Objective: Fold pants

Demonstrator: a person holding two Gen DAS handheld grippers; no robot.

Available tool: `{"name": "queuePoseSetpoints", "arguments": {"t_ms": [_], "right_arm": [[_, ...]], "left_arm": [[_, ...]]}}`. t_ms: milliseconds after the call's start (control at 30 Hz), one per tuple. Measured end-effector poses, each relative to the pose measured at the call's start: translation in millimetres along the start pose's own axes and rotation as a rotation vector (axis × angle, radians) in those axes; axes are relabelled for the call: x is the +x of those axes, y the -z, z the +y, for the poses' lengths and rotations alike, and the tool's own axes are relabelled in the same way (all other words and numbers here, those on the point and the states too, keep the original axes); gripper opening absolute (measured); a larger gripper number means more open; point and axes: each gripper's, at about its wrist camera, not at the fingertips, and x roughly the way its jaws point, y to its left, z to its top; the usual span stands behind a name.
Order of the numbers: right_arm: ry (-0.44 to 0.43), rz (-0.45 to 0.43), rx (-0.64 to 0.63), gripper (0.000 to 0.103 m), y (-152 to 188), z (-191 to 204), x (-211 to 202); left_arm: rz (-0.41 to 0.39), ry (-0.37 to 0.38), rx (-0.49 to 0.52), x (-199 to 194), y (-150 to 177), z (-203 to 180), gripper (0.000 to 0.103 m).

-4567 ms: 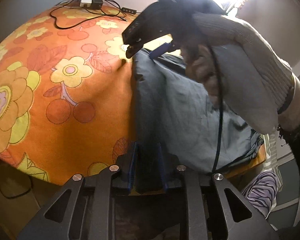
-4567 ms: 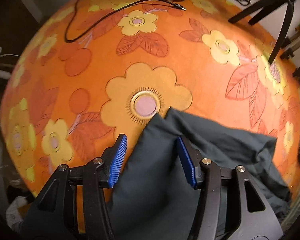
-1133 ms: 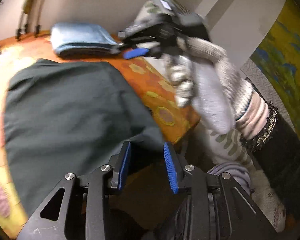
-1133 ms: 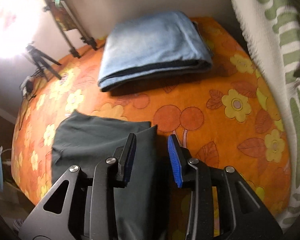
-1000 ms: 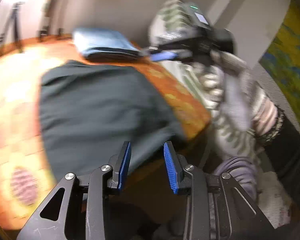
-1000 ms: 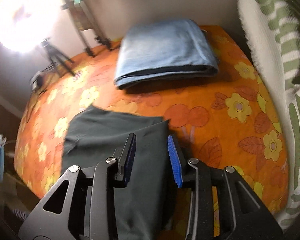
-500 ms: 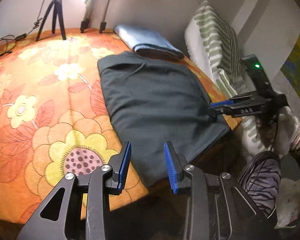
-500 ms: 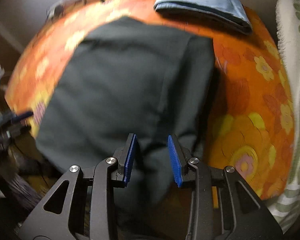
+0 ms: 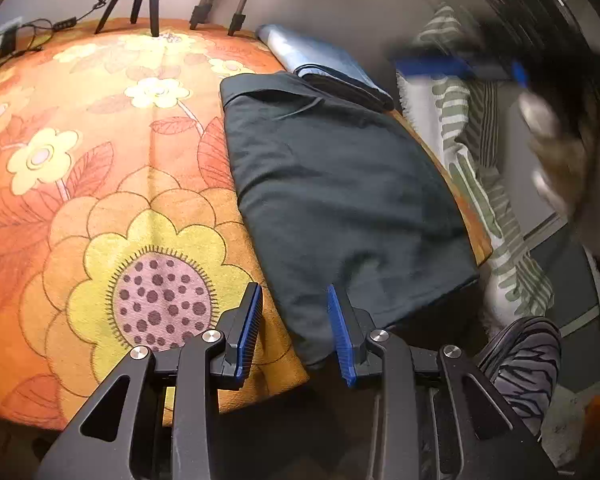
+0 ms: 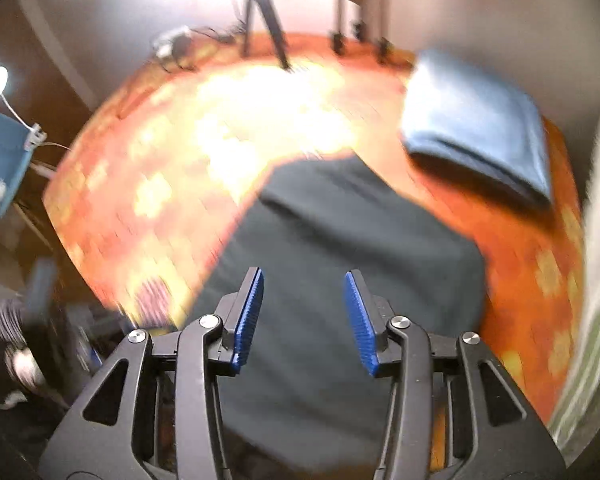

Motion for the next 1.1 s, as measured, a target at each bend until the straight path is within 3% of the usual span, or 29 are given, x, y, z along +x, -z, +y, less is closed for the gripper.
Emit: {"name": "queuePoseSetpoints", "arguments": {"t_ms": [200,367,600,967,1033,1100], "right_arm": [[-0.024,0.034,-0.032,0.045,-66.6,24.6,54.8],[-0.027,0.088,-0.025,0.045,-99.7,21.5,106.0],[-0.018,0.173,-0.15,0.045,-107.6,34.2,155.9],[-0.042,0.232,-0.255,0.045,-102.1,30.4,167.0],[-0.037,0.233,-0.266,0.041,-100.1,32.1,167.7],[-0.035,0.236,-0.276,0.02,-96.8,34.5,168.0]], "left_arm": [[-0.008,0.02,0.0,5.3,2.8,-4.9,0.032],[-0.023,0.024,0.008,6.3,4.0,-4.4,0.021],[-0.031,0.021,0.034,6.9,2.3,-5.3,0.013],[-0.031,0.021,0.05,9.4,1.6,-3.8,0.011],[-0.032,0.02,0.053,9.8,2.2,-4.1,0.011],[-0.033,0.02,0.053,10.1,2.3,-4.1,0.011]]}}
